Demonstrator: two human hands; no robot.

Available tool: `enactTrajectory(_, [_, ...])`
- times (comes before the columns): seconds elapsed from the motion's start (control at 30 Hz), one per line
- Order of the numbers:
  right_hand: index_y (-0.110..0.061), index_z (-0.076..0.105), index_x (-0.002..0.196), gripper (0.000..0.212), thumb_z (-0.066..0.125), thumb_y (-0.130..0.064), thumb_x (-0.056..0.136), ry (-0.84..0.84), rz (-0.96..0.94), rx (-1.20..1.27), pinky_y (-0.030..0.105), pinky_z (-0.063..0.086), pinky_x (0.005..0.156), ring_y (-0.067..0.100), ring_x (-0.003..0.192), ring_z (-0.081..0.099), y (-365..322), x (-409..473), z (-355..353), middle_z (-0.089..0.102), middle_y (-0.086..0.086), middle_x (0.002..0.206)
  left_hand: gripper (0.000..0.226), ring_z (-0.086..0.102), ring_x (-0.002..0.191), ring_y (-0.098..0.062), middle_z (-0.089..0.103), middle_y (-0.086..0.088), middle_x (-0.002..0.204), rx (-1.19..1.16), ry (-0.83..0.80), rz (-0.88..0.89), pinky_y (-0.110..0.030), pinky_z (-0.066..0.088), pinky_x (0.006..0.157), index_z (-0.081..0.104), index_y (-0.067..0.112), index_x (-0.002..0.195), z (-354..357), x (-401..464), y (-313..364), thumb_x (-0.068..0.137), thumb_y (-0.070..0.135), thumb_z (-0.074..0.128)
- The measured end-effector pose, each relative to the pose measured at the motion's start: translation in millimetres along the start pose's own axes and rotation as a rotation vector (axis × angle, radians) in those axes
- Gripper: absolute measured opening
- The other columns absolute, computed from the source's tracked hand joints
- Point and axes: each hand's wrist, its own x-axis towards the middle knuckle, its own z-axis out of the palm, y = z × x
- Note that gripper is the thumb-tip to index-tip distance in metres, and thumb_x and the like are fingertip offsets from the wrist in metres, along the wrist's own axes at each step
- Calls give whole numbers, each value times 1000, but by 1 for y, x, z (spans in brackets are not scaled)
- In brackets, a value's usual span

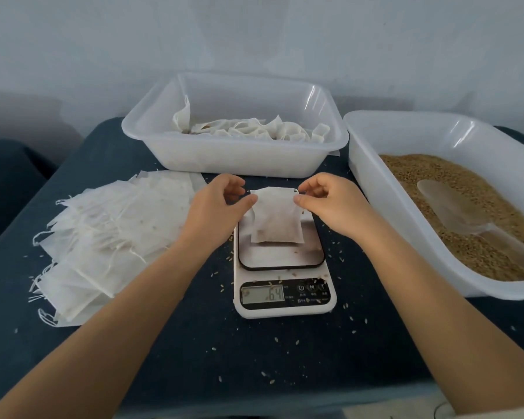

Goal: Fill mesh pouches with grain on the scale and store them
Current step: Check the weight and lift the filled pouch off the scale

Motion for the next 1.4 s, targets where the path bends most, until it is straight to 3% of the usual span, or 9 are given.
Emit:
enactTrajectory(0.1, [-23, 64, 114, 29, 62, -36, 88, -47, 13, -58, 14, 39, 69, -2, 86, 55, -1, 10, 1, 62, -12, 101, 35, 54, 98, -6, 62, 11, 107, 106, -54, -32, -20, 38, 76, 55, 23, 119, 3, 10, -2, 89, 41, 58])
enactTrajectory(0.2, [-15, 61, 123, 39, 57, -37, 91, -110, 57, -149, 25, 42, 83, 12, 103, 58, -3, 22, 5, 64, -1, 120, 45, 53, 103, -12, 59, 5, 117, 199, -143, -95, -26, 40, 81, 48, 21, 130, 8, 22, -3, 92, 45, 51])
enactTrajectory(0.3, [-14, 57, 130, 45, 59, -36, 90, -130, 98, -129, 25, 39, 88, 16, 115, 56, -5, 31, 8, 59, 0, 131, 44, 53, 92, -10, 59, 7, 102, 173, -155, -127, -24, 37, 76, 53, 20, 126, 15, 30, 2, 90, 45, 54])
enactTrajectory(0.43, [-19, 65, 119, 33, 66, -26, 87, -67, 75, 18, 17, 44, 80, 8, 99, 60, -7, 34, 10, 66, -3, 116, 27, 56, 74, -1, 60, 14, 80, 36, -88, -138, -17, 40, 62, 64, 21, 108, 20, 34, 10, 85, 35, 66])
enactTrajectory(0.6, [-22, 68, 110, 25, 68, -19, 85, -40, 28, 97, 9, 41, 66, -3, 83, 58, -9, 30, 5, 64, -14, 91, 12, 59, 52, 0, 64, 5, 78, -107, -83, -109, -11, 42, 45, 67, 17, 96, 17, 26, 20, 84, 20, 69])
enactTrajectory(0.73, [-25, 70, 105, 21, 69, -18, 85, 7, -43, 139, 10, 47, 71, -4, 83, 60, -12, 20, -2, 65, -15, 87, 6, 58, 66, -5, 65, 5, 76, -128, -58, -49, -12, 45, 59, 66, 22, 87, 9, 17, 30, 82, 19, 70])
enactTrajectory(0.93, [-41, 67, 84, 23, 68, -17, 86, 30, -138, 259, 6, 48, 72, -8, 79, 62, -20, 2, -14, 68, -17, 84, 12, 55, 59, 7, 64, 5, 75, -235, -63, 44, -7, 44, 56, 64, 24, 81, -7, 1, 49, 82, 14, 71])
enactTrajectory(1.13, [-43, 67, 89, 25, 64, -18, 89, 55, -236, 217, 2, 45, 74, -11, 80, 60, -42, -9, -31, 66, -21, 89, 15, 53, 61, 6, 62, 10, 75, -233, -33, 135, -5, 40, 61, 63, 27, 80, -18, -4, 71, 82, 14, 70])
enactTrajectory(1.4, [-41, 68, 92, 19, 70, -23, 85, 5, -335, 208, 8, 47, 80, -4, 87, 63, -66, -13, -56, 69, -17, 89, 15, 58, 65, 7, 64, 15, 76, -321, 21, 255, -7, 41, 61, 63, 25, 82, -28, -11, 97, 82, 12, 70])
